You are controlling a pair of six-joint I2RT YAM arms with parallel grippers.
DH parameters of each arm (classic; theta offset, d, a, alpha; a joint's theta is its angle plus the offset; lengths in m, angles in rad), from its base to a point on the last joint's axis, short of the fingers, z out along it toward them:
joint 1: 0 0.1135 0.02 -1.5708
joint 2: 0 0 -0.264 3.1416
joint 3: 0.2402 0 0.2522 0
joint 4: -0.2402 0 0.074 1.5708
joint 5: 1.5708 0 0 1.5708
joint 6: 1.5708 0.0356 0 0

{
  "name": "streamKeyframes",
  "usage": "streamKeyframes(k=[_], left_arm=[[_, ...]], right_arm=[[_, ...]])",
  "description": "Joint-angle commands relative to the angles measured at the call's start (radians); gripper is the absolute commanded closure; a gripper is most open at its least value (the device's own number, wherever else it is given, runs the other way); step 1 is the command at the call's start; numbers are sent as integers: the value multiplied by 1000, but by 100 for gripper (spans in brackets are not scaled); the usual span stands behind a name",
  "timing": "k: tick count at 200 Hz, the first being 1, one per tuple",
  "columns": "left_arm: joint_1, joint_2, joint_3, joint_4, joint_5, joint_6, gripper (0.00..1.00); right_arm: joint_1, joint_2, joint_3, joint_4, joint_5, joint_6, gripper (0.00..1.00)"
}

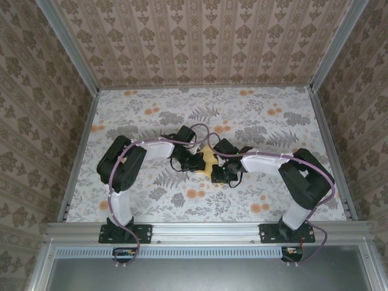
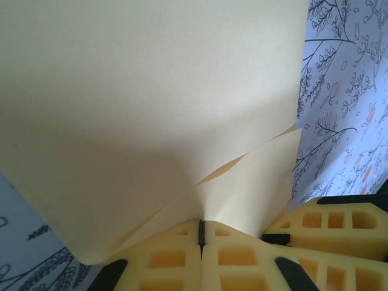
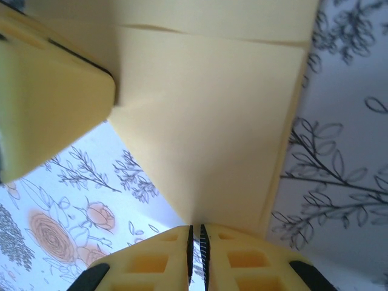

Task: Fold a paper plane with a square sheet of paper (fold left side to right side)
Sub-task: Third fold the triangle at the center of the table.

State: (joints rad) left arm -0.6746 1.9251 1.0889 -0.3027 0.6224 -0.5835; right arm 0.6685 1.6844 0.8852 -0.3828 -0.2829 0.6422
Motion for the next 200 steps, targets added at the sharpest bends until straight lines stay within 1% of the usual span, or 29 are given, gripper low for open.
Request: streamKeyframes(k=[1, 21, 64, 106, 124, 131, 163, 200], left_arm=[[3, 56, -16, -86, -108, 8, 99], [3, 54, -17, -87, -111, 10, 99], [5, 51, -19, -85, -110, 8, 99], [1, 46, -18, -82, -105, 3, 99], [-1, 45, -17, -82, -107, 1, 99], [-2, 45, -17, -82, -107, 1, 99], [-5, 47, -13, -78, -105, -3, 99], [-7, 49, -11, -77, -101, -3, 99]], right_arm=[[6, -26, -40, -173, 39, -26, 84], [6, -34, -50, -202, 45, -36, 84], [4, -54, -62, -206, 48, -42, 86], [-13, -175, -39, -184, 37, -23, 93], [-16, -207, -24, -160, 10, -4, 94], [-15, -210, -22, -113, -8, 7, 94], [-15, -133, -2, 5, -67, 48, 94], [-16, -48, 30, 29, -33, 44, 94]])
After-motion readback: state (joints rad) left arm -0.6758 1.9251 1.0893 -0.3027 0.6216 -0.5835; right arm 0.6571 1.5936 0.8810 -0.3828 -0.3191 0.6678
